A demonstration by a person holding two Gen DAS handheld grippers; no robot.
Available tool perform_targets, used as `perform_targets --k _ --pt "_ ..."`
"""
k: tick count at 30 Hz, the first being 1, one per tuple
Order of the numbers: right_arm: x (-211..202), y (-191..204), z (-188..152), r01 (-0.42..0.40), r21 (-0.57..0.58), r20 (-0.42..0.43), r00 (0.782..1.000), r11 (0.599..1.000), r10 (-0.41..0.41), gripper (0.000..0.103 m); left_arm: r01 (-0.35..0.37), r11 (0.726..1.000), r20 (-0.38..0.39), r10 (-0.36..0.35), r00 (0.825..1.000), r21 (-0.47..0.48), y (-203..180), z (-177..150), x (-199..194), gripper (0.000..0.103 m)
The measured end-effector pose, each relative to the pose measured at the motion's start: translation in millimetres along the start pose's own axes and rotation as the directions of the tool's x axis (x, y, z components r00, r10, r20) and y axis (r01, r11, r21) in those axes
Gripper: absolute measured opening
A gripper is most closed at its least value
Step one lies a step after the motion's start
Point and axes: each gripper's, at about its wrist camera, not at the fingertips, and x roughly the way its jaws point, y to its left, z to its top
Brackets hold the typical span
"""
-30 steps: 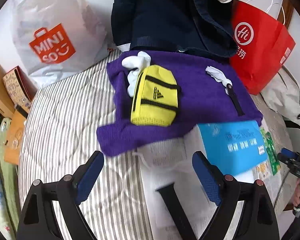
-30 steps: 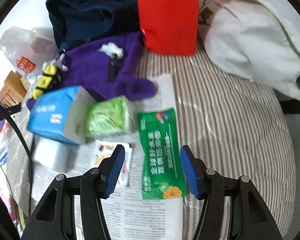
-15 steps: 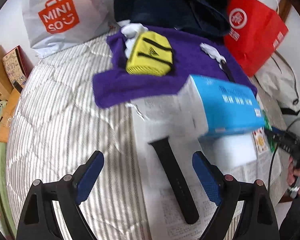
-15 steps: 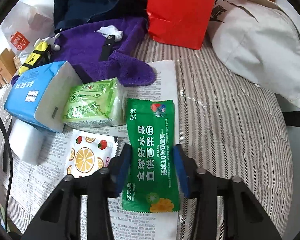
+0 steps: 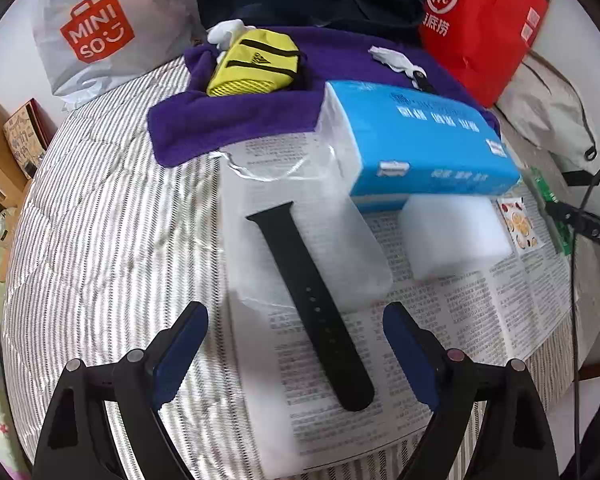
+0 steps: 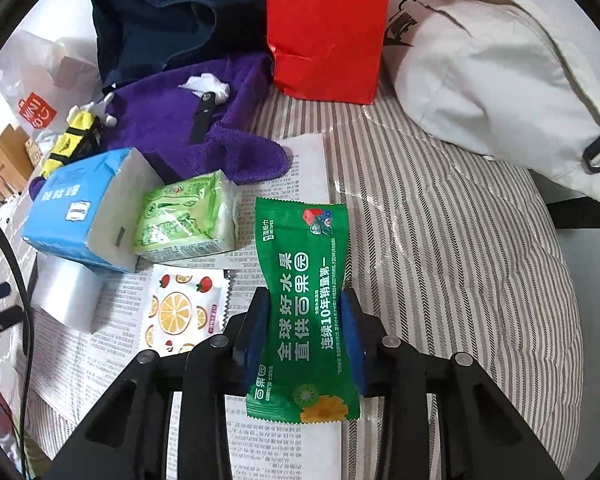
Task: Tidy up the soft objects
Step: 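Reach the right gripper to the green snack packet and close on it, then grasp the black watch strap with the left gripper while the right lifts the snack packet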
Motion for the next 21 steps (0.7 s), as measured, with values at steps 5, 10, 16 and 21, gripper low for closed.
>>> perform_targets --k 5,10,16,21 --pt "-12.8 0.3 -5.1 -0.015 0.007 0.020 1.000 1.000 0.015 0.035 -0.078 0.996 -0.009 0.078 0.997 0.051 -15.5 -2.6 15.1 0.078" --pt "-19.3 4.4 -8.7 -0.024 0.001 0.025 0.999 1.000 0.024 0.035 -0.069 0.997 0.028 0.068 0.997 0.023 -4.1 -4.0 6.4 0.046" --pt "-26.2 9.1 -12.3 -0.039 -0.002 0.036 0.999 0.999 0.039 0.035 -0.001 0.999 0.028 0.002 1.000 -0.032 22.6 -3.9 -3.2 0.025" --pt "-32.4 18.3 -13.4 -0.070 -0.015 0.047 0.996 0.997 0.071 0.035 0.015 0.999 0.023 -0.014 1.000 -0.034 23.0 -3.5 0.4 0.027"
